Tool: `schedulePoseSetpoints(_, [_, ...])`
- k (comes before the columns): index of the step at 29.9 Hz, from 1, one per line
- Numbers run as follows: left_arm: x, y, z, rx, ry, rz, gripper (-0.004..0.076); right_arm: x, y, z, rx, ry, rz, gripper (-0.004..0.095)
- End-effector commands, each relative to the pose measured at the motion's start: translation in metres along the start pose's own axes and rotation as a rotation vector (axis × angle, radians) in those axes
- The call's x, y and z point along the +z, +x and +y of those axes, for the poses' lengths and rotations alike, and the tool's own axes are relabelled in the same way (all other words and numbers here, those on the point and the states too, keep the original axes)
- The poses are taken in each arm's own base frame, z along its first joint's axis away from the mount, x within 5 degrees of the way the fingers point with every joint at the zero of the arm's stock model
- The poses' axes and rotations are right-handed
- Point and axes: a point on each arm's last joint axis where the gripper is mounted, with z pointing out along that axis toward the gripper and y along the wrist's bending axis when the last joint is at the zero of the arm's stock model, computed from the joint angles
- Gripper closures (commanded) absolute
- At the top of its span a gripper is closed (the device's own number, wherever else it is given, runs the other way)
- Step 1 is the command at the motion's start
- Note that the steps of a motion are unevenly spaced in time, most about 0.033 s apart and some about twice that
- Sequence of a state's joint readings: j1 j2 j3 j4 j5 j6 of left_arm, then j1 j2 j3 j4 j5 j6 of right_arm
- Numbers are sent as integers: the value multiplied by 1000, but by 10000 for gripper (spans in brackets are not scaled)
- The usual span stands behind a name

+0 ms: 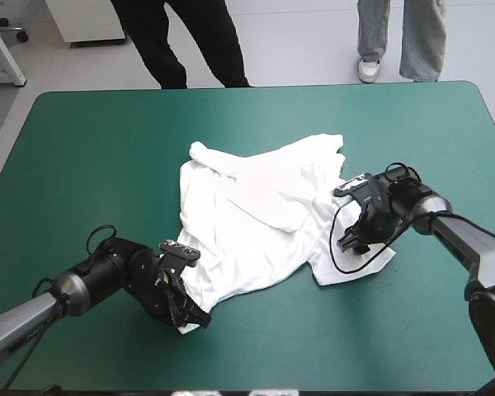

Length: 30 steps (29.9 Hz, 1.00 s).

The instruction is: Fold the cloth

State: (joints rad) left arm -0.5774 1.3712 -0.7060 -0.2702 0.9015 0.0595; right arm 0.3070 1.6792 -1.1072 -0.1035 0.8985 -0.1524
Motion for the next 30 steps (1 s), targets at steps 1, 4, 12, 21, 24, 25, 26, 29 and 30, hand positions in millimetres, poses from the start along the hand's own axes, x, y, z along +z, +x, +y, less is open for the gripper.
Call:
schedulePoseSetpoints(1, [5, 1, -5, -36, 41, 6, 733, 5, -4, -6, 6, 2, -5, 337])
schedulePoseSetpoints(4, [4, 0, -5, -40, 38, 1, 733, 10, -1, -3, 7, -37, 25, 555])
schedulePoseSetpoints(12, [2, -8, -5, -27, 27, -69, 733, 18, 8, 2, 31, -71, 67, 925])
schedulePoseSetpoints(21, [-69, -37, -13, 103, -74, -276, 733, -83, -4, -5, 120, -54, -200, 925])
schedulePoseSetpoints(24, [-122, -47, -23, 148, -89, -457, 733, -139, -2, -9, 129, -23, -362, 925])
schedulePoseSetpoints(25, [-141, -48, -26, 162, -94, -515, 733, -157, 0, -10, 129, -12, -414, 925])
schedulePoseSetpoints(26, [-160, -47, -29, 173, -98, -568, 733, -175, 3, -11, 132, -7, -465, 925])
schedulePoseSetpoints(29, [-210, -42, -38, 224, -119, -717, 733, -224, 14, -12, 153, 9, -617, 925])
schedulePoseSetpoints(30, [-224, -40, -40, 238, -124, -759, 733, -238, 18, -12, 163, 14, -661, 925])
